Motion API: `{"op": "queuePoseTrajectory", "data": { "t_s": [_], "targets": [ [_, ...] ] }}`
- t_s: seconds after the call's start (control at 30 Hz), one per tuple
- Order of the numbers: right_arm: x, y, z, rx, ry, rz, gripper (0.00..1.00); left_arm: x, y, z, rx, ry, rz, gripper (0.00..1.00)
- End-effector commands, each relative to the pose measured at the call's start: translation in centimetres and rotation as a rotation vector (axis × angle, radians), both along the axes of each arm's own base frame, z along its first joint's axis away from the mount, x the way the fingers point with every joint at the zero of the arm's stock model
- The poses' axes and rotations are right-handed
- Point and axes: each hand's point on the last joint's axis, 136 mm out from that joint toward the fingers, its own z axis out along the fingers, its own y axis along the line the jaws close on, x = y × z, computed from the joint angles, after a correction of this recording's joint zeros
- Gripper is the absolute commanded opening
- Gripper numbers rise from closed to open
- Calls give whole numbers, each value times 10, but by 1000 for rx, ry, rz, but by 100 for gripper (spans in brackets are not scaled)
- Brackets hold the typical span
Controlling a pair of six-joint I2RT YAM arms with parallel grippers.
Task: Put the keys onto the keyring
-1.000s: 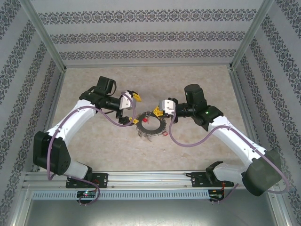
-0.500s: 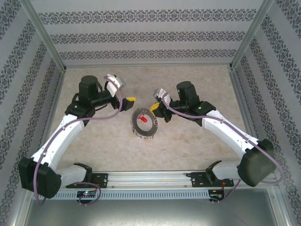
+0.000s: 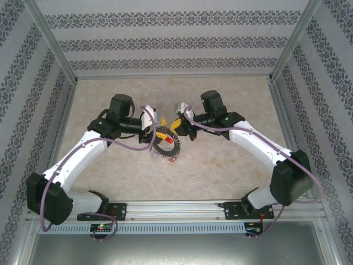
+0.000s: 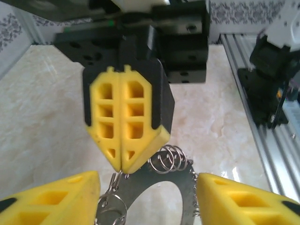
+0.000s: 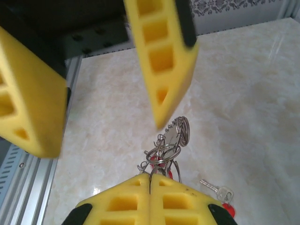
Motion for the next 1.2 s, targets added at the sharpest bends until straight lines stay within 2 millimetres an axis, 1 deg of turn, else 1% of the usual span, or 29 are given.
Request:
{"op": "queuePoseTrajectory", "data": {
  "t_s": [0.0, 0.07, 0.17, 0.33, 0.43, 0.57, 0.67, 0.8, 0.87, 0.97, 1.0, 1.03, 1.17],
  "targets": [
    [-9, 1, 24, 72, -94, 85, 0, 9, -2, -5, 19, -116, -6, 45],
    [-11, 1, 23, 75, -93, 91, 0, 17, -2, -8, 44, -134, 18, 37],
    [-11, 0, 23, 74, -105, 87, 0, 24, 0, -15, 86, -145, 37, 34],
    [-12, 0, 24, 74, -126, 82, 0, 26, -1, -21, 114, -158, 52, 34],
    [-13, 2, 25, 74, -135, 84, 0, 27, -4, -20, 103, -170, 53, 34],
    [-16, 6, 19, 61, -141, 93, 0, 23, -11, -13, 64, -180, 23, 35],
    [-16, 7, 16, 53, -146, 97, 0, 18, -14, -15, 63, -178, -8, 34],
    [-16, 7, 15, 49, -153, 97, 0, 15, -13, -24, 87, -169, -36, 18],
    [-16, 8, 13, 45, -152, 100, 0, 13, -13, -28, 100, -167, -47, 16],
    [-15, 8, 10, 37, -152, 100, 0, 13, -13, -32, 111, -172, -58, 8],
    [-15, 8, 9, 35, -151, 101, 0, 13, -13, -34, 119, -172, -61, 2],
    [-15, 8, 8, 33, -149, 102, 0, 12, -12, -35, 124, -174, -65, 0],
    [-16, 5, 3, 11, -140, 104, 1, 11, -12, -41, 156, -212, -85, 0]
  ]
}}
